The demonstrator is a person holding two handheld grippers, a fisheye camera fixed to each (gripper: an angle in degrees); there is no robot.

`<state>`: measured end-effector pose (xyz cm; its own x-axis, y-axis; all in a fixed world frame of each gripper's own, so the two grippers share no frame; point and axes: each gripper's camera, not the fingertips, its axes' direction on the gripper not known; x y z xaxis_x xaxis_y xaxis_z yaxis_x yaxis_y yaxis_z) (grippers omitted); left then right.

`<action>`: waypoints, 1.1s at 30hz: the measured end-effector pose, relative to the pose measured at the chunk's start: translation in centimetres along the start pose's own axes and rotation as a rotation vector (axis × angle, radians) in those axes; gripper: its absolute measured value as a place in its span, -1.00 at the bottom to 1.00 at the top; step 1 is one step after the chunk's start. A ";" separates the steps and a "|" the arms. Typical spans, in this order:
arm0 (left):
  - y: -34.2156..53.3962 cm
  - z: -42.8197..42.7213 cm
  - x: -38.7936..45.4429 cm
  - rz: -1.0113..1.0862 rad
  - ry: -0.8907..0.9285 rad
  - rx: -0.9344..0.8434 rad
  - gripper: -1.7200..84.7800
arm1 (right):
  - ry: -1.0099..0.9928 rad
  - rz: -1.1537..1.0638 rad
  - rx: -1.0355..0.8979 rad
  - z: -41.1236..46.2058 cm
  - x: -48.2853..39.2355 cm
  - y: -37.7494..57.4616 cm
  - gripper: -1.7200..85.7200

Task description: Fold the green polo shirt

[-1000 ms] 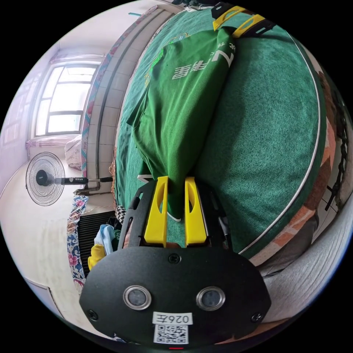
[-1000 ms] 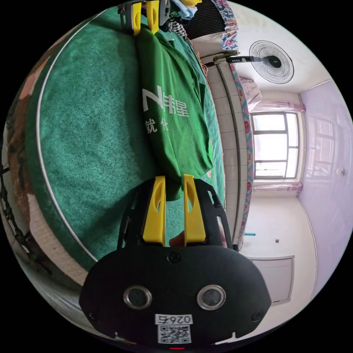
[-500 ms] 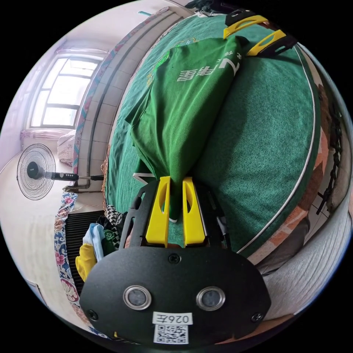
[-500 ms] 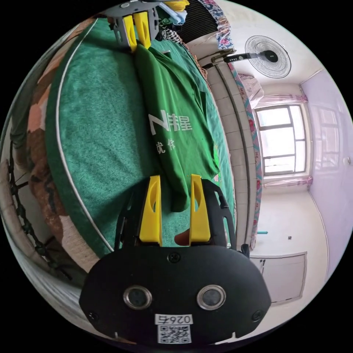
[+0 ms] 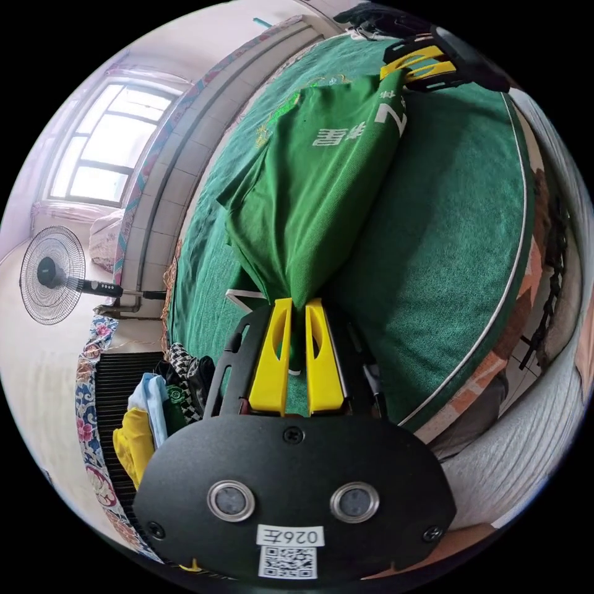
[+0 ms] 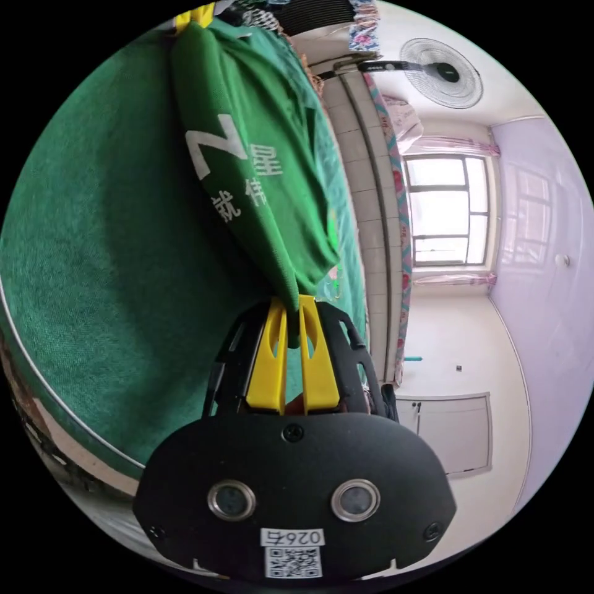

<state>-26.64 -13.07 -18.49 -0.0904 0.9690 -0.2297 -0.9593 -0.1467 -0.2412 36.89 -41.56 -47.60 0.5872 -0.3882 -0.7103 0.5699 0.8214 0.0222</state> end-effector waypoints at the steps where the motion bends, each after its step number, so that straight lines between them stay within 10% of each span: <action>1: 1.9 -0.1 -1.1 -0.044 0.012 0.036 -0.89 | 0.027 0.041 0.023 -0.5 2.1 -0.1 -0.98; 21: 51.6 -24.0 -1.3 -0.464 -0.086 0.462 -0.93 | 0.014 0.320 0.635 -23.1 28.4 -6.2 -0.99; 33: 78.4 -18.0 -8.2 -0.844 -0.102 0.411 -0.92 | 0.019 0.030 0.797 -25.9 28.1 -38.5 -0.99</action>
<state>-96.28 -36.12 -52.49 0.6725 0.7389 -0.0429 -0.7361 0.6737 0.0654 16.52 -73.26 -86.66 0.6030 -0.3574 -0.7132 0.7977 0.2822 0.5330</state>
